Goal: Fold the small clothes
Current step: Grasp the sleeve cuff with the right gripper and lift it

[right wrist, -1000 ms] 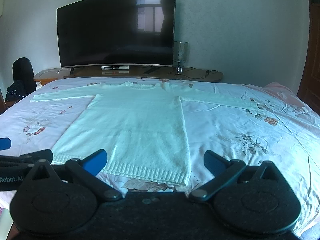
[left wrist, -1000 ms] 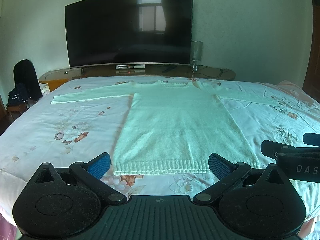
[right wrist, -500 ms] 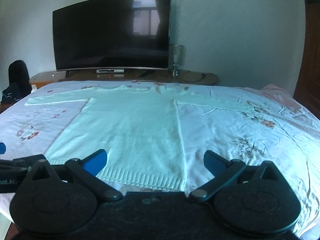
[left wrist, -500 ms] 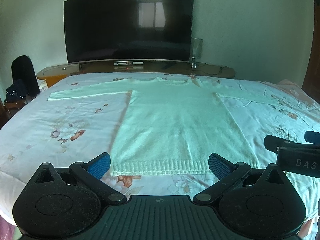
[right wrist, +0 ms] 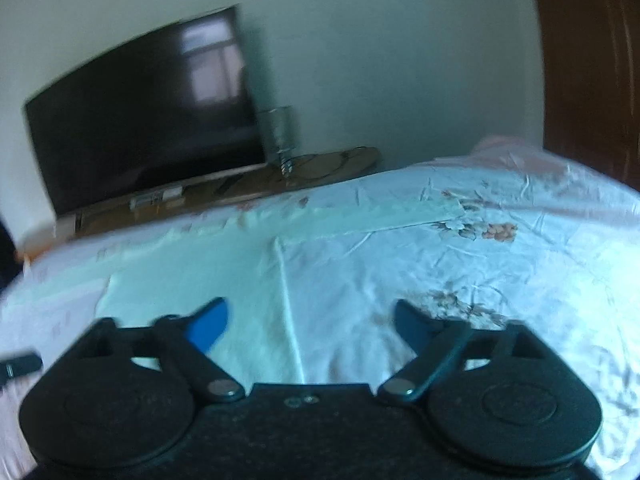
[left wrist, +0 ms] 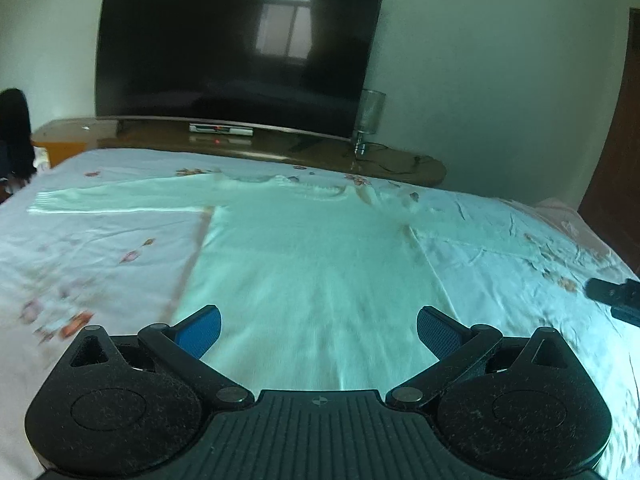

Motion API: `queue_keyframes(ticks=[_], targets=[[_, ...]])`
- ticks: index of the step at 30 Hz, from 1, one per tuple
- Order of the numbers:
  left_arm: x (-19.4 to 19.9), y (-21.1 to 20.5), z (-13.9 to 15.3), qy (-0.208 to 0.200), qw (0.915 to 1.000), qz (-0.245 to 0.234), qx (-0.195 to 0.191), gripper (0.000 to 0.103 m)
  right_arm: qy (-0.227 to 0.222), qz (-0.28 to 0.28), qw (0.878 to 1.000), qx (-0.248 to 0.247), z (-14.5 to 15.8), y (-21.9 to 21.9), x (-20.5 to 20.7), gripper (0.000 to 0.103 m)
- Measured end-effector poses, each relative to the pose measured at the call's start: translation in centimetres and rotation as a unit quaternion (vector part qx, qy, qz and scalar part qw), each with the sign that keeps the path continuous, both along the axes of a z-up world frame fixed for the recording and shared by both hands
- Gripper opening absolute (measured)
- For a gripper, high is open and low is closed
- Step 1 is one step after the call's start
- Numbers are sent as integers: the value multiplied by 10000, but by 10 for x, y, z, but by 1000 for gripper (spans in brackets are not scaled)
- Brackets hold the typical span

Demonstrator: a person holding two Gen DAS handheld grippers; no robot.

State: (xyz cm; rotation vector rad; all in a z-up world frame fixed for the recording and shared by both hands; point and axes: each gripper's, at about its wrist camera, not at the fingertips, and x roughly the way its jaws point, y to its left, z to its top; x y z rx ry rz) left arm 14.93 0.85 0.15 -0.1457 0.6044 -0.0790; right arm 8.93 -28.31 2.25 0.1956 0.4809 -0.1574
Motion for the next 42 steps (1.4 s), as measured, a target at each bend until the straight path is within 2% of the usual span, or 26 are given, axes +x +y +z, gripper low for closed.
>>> queue_keyframes(ticks=[1,4,7,11,13,15,18,22,24,30,32,34,36,37,42], targets=[[14,0,-1,8,10000,74,60,103,-6,-82,9999,94,0,-10,11,64],[63,0,-8,23,9991,306,297,103,-136,-293,9988,378,-2,-45,50,56],[115,4,-22,108,9988,385,288,103,-253,-482,9939,957,-13,-92,98,39],[186,5,-46,264,9968,616,424,103,-222,-937,9842,1489,-45,-161,171,30],[214,10,-55,351,9956,745,437,103,-116,-1252,9775,1693,-68,-196,210,30],[245,13,-65,473,9934,893,542,103,-9,-1552,9692,1911,-89,-227,242,36],[275,14,-75,589,9912,1016,610,103,35,-1854,9545,2335,-118,-261,276,36],[298,11,-84,696,9892,1034,770,103,196,-2141,9350,2820,-153,-292,303,34],[308,9,-89,761,9887,1017,798,103,16,-2148,9318,2926,-157,-298,305,35],[319,7,-98,845,9882,979,820,103,-168,-1983,9377,2849,-166,-299,317,32],[318,8,-98,863,9876,935,922,103,-195,-2001,9373,2846,-165,-303,320,18],[319,13,-98,977,9860,903,1009,103,-185,-2046,9367,2835,-167,-306,322,9],[321,22,-100,1183,9844,833,1000,103,-199,-2060,9360,2846,-166,-310,325,8],[320,26,-99,1204,9839,844,1019,103,-178,-2060,9384,2769,-164,-309,328,8],[314,49,-92,1116,9848,806,1059,103,-161,-1625,9702,1789,-133,-265,350,7]])
